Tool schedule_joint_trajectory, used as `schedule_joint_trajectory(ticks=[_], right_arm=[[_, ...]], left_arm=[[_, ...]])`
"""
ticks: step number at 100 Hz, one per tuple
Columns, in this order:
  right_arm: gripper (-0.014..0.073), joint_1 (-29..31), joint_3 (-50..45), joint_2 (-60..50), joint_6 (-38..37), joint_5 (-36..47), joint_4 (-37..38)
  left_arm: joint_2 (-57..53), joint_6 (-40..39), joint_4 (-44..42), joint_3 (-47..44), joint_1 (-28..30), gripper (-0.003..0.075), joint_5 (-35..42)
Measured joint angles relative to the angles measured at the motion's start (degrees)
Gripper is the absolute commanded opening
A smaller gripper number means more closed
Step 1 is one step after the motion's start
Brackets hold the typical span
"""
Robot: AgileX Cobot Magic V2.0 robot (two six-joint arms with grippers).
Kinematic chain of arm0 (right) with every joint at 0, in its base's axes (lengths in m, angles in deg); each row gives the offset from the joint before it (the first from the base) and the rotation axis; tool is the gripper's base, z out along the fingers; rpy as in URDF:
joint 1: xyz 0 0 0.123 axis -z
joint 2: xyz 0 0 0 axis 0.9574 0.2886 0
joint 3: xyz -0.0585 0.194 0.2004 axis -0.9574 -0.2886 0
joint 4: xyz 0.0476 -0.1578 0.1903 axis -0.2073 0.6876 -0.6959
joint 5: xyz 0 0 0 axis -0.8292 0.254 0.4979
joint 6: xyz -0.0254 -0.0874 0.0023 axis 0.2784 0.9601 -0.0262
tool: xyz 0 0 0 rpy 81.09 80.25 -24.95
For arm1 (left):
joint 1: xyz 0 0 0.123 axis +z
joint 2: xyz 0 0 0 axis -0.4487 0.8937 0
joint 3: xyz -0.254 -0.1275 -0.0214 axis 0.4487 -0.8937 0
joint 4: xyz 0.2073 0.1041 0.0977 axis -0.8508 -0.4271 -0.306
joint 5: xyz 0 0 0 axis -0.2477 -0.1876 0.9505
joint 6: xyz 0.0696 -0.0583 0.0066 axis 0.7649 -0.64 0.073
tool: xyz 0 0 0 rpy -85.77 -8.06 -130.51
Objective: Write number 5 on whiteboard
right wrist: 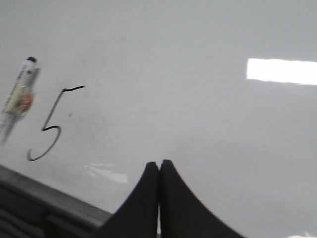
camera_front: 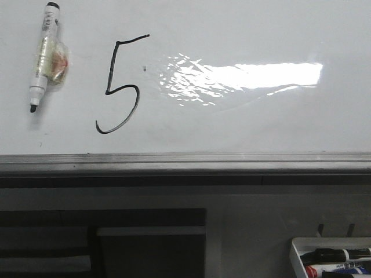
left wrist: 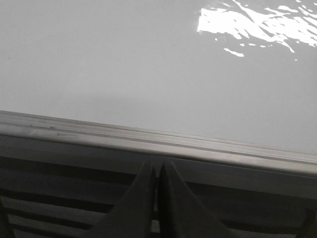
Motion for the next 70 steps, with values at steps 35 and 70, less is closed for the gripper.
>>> schedule_joint_trajectory(ticks=[35, 70], right_arm=[[-0.0061, 21.4, -11.7, -17.5, -0.7, -3.0, 0.2], [-0.0061, 24.5, -14.2, -19.7, -0.8, -18.6, 1.0]], left_arm=[[0.0, 0.0, 0.0, 0.0, 0.0, -0.0020, 0.0], [0.0, 0.0, 0.1, 0.0, 0.0, -0.0020, 0.0]])
